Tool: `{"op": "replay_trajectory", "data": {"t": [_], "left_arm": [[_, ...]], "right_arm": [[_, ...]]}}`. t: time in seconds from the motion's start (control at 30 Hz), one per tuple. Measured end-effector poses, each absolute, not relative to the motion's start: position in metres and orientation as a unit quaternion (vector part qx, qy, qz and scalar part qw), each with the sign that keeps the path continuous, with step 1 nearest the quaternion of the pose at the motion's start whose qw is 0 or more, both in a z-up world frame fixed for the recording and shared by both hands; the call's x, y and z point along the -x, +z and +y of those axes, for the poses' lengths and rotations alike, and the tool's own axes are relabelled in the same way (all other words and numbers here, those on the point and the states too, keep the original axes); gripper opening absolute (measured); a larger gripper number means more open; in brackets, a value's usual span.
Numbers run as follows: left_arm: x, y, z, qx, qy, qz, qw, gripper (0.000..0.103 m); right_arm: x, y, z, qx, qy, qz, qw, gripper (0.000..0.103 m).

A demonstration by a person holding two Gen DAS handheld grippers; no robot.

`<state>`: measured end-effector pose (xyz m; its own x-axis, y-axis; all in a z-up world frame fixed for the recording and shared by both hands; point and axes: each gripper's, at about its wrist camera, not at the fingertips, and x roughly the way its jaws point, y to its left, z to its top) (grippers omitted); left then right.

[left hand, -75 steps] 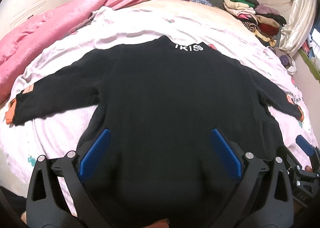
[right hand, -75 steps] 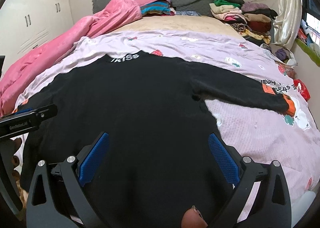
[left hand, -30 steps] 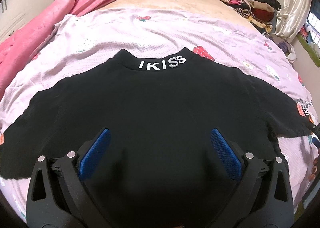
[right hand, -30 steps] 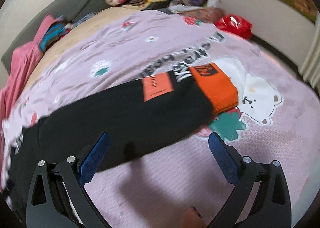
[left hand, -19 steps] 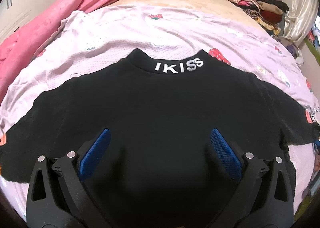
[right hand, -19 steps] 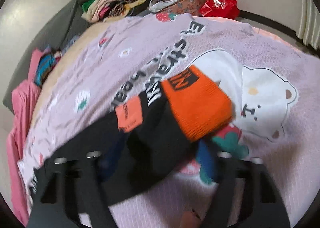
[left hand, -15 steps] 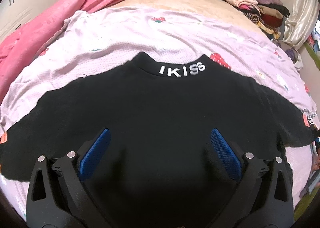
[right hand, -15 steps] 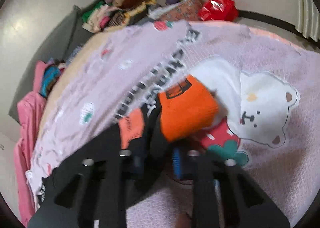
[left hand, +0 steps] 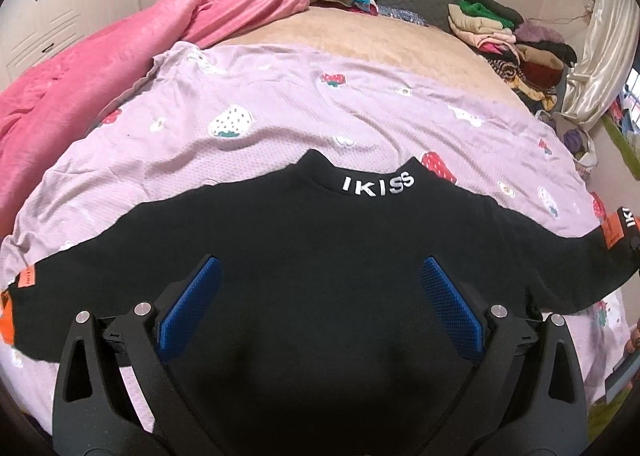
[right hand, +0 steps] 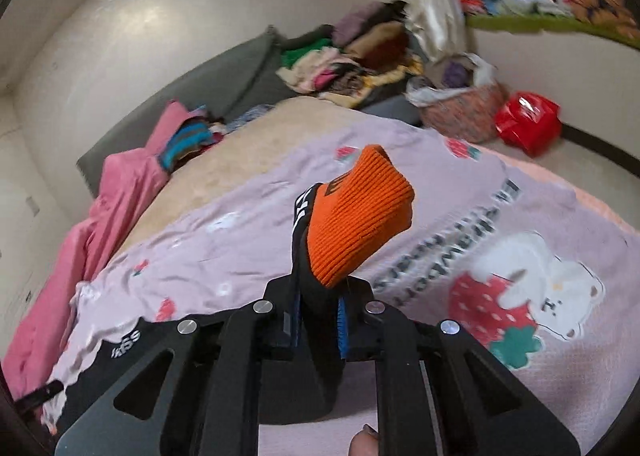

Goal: Fold small clothes
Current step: 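Lift the sleeve and fold it across the sweater body toward the left tool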

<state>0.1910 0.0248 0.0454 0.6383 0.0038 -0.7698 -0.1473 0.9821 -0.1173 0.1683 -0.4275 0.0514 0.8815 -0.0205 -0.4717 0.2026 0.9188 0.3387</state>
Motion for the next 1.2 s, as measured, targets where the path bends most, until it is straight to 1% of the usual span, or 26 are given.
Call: {"op": "replay_trajectory", "data": {"t": [0.17, 0.6, 1.2], "left_arm": [[-0.186, 0.051, 0.039, 0.098, 0.036, 0.419, 0.902, 0.094], [-0.172, 0.05, 0.072, 0.129, 0.024, 0.417, 0.899, 0.094], [-0.169, 0.024, 0.106, 0.217, -0.031, 0.417, 0.882, 0.094]], "right_arm": [[-0.17, 0.068, -0.39, -0.172, -0.021, 0.231, 0.957, 0.012], [-0.177, 0.084, -0.298, -0.126, 0.045, 0.241, 0.961, 0.012], [-0.18, 0.06, -0.195, -0.054, 0.106, 0.267, 0.956, 0.012]]}}
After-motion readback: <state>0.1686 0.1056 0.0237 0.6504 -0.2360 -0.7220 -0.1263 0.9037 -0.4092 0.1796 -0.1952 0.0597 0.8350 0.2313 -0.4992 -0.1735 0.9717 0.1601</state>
